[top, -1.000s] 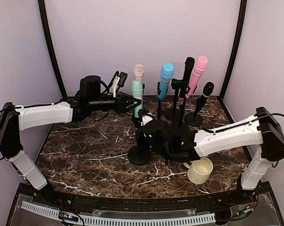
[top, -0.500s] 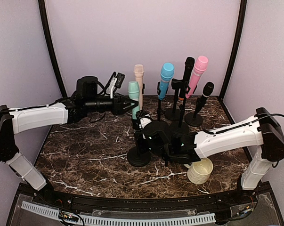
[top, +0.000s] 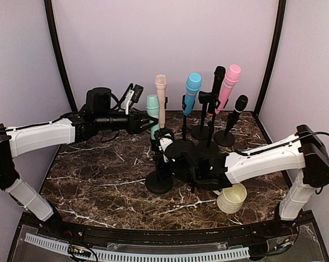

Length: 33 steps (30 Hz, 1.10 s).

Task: Remove the microphone from the stand
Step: Remove the microphone from the microphone stand.

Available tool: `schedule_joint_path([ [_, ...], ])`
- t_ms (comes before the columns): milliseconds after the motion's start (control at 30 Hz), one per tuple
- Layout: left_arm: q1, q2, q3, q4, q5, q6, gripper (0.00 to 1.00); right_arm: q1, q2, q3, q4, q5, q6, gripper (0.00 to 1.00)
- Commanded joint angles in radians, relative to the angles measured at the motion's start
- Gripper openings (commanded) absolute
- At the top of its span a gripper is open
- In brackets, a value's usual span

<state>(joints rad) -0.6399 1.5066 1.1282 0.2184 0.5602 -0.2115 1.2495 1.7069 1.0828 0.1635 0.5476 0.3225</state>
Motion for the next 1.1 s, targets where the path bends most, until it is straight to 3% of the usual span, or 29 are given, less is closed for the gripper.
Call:
schedule_joint_path([
  [0,-0.007,-0.110,0.031,0.118,0.075,0.001,0.00,0.018,0.042,0.003,-0.149,-0.061,0.009,0.00],
  [333,-0.007,-0.119,0.043,0.106,0.116,0.023,0.00,0.027,0.014,-0.018,-0.116,-0.062,-0.009,0.00],
  [567,-0.007,-0.123,0.032,0.088,0.100,0.050,0.00,0.027,-0.018,-0.049,-0.059,-0.082,0.057,0.00],
  [733,-0.007,-0.127,0.029,0.087,0.167,0.074,0.00,0.027,-0.029,-0.053,-0.037,-0.092,0.116,0.00],
  [1067,-0.007,-0.056,0.121,0.010,0.259,0.047,0.00,0.036,-0.039,-0.076,0.008,-0.147,-0.011,0.00],
])
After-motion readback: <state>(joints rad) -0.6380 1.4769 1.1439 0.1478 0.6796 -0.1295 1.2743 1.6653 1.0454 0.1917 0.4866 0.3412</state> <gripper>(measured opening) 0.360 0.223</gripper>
